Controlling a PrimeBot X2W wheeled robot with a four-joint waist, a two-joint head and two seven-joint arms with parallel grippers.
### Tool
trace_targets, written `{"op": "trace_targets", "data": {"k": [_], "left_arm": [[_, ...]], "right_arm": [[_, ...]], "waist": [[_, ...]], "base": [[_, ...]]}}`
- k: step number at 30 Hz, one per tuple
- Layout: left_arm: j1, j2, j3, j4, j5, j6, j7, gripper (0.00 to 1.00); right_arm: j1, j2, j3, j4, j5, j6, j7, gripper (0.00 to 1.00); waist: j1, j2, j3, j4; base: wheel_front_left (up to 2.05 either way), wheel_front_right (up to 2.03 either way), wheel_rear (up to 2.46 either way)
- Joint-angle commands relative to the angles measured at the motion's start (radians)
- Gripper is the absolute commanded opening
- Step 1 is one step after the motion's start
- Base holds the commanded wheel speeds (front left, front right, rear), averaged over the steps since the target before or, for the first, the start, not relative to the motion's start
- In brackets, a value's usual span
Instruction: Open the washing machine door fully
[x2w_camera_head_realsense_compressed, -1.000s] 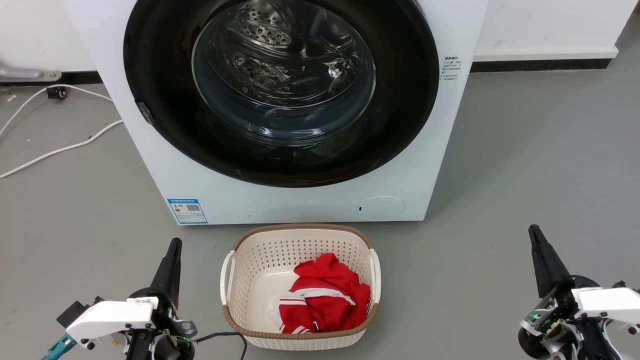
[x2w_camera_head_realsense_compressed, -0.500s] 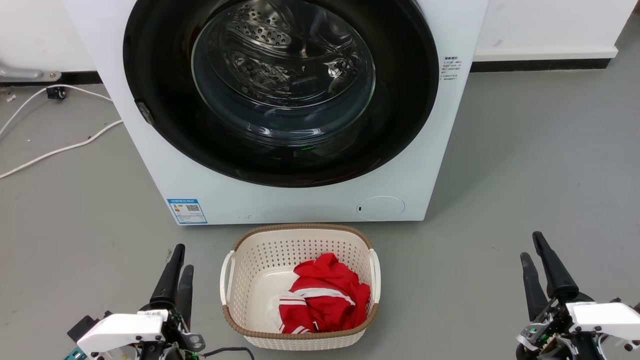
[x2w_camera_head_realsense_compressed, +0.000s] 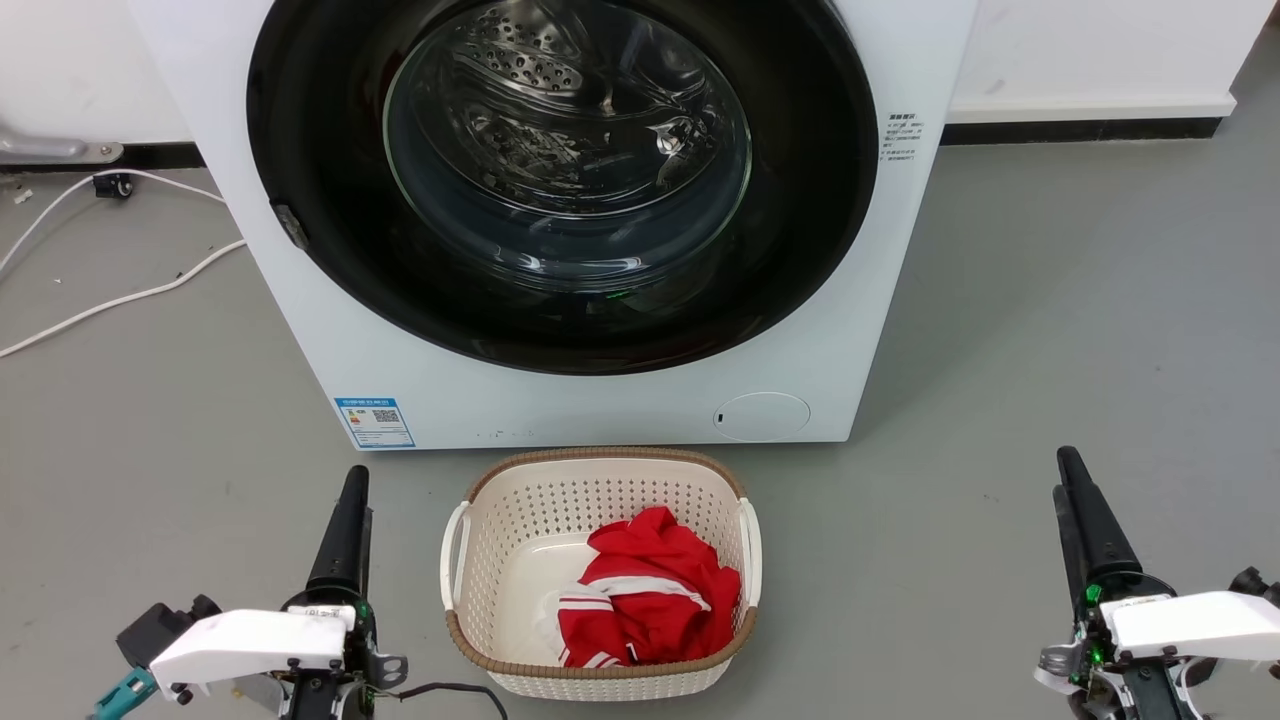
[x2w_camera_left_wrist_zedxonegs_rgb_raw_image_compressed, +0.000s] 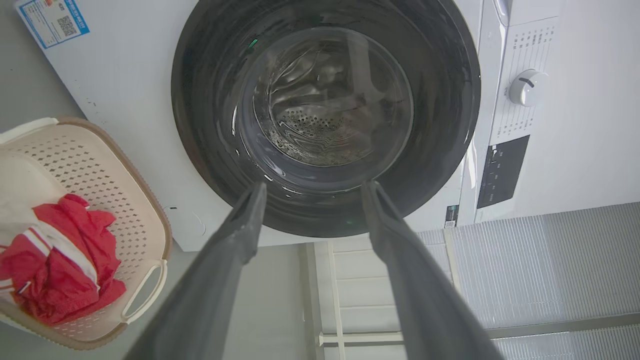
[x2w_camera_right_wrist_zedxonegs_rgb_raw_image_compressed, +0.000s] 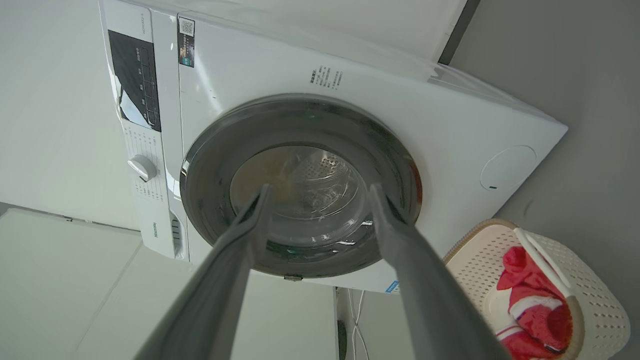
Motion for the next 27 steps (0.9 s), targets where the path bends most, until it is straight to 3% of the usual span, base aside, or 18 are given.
{"op": "trace_targets", "data": {"k": [1,27], "left_arm": [[-0.024,0.003,0.002,-0.027,0.039,-0.001,-0.01,1.0],[-0.012,0.003,-0.017,-0.128,0.548,0.012,-0.105,1.0]], "right_arm": [[-0.009,-0.003,0.005,-0.032,-0.047,0.001,-0.011,1.0],[0.027,-0.002,0.052,-0.161,-0.627,0.002,-0.106,1.0]], "waist": [[0.0,0.0,0.0,0.0],[0.0,0.0,0.002,0.004]], "base": [[0.0,0.0,0.0],[0.0,0.0,0.0]]}}
